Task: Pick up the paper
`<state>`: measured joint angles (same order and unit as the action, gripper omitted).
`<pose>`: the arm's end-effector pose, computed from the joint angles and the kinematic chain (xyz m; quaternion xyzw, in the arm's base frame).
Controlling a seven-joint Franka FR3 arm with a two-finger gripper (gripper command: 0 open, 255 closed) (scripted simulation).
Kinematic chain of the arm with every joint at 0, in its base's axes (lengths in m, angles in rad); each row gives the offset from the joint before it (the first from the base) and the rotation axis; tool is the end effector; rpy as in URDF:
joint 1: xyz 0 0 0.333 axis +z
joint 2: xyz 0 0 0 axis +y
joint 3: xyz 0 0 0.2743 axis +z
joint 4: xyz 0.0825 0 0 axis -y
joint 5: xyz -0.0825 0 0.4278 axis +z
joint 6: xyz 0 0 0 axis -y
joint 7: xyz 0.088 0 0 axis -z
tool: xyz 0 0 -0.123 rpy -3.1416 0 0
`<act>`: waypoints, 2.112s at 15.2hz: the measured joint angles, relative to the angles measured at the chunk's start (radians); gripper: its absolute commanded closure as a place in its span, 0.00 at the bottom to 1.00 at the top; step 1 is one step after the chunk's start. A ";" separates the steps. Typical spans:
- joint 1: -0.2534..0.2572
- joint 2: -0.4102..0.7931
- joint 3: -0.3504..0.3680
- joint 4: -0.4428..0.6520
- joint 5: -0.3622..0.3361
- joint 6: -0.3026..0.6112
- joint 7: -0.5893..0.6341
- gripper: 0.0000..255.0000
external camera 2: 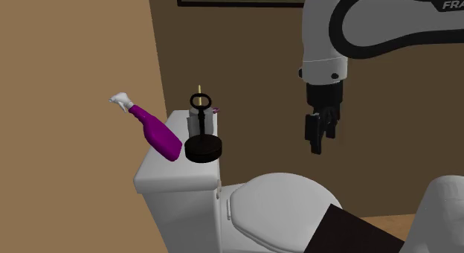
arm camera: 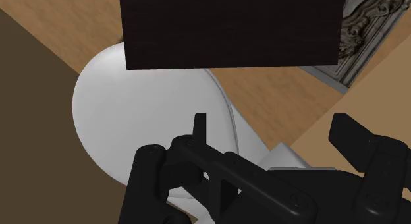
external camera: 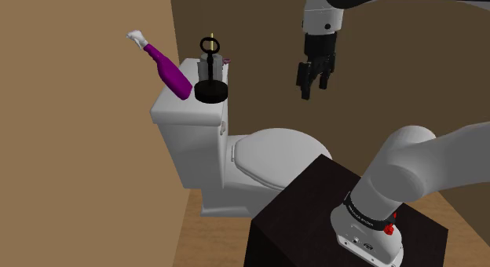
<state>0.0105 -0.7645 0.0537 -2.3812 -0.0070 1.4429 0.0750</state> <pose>0.3656 0.0238 0.5141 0.9958 -0.0146 -0.0856 0.0274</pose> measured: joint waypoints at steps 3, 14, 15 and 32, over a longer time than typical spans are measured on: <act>-0.001 0.044 0.010 0.022 0.009 0.029 0.019 0.00; -0.024 0.425 0.068 0.307 0.032 0.194 0.160 0.00; -0.024 0.458 0.074 0.335 0.032 0.204 0.175 0.00; -0.001 1.097 0.099 1.119 -0.045 0.162 0.378 0.00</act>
<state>0.0095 0.3326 0.1523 -1.2618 -0.0515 1.6052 0.4532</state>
